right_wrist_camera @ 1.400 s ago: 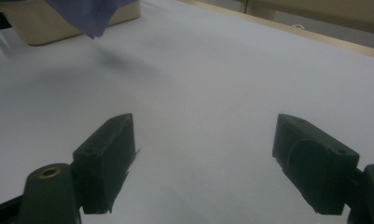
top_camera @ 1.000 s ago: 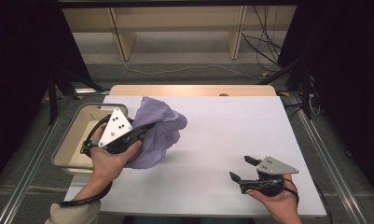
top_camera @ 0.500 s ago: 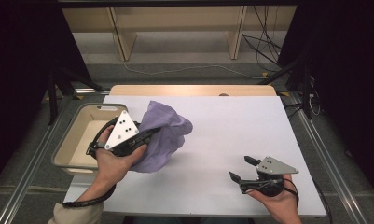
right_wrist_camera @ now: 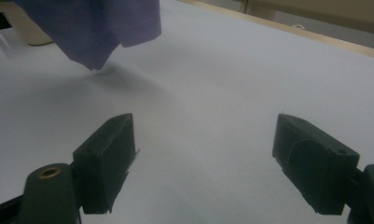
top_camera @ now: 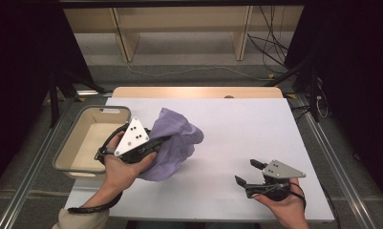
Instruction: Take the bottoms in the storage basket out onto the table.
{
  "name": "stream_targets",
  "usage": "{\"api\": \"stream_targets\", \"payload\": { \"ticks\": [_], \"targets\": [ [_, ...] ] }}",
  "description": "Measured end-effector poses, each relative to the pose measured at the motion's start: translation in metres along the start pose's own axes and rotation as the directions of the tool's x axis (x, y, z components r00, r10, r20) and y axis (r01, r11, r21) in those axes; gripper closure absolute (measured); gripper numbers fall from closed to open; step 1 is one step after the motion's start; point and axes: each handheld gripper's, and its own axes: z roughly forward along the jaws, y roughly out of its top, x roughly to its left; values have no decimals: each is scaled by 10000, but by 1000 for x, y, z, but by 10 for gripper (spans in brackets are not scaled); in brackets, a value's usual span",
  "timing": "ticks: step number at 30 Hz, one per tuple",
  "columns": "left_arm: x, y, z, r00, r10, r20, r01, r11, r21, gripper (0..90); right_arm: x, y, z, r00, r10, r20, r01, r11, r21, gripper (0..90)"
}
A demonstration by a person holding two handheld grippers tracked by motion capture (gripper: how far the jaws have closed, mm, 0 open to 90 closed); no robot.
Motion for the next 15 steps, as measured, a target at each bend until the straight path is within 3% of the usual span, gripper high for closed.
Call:
{"api": "stream_targets", "payload": {
  "ticks": [15],
  "targets": [
    [-10,-2,8,9986,42,535,-53,9998,199,840,0,0,0,10000,3,-7,-3,10000,16,221]
  ]
}}
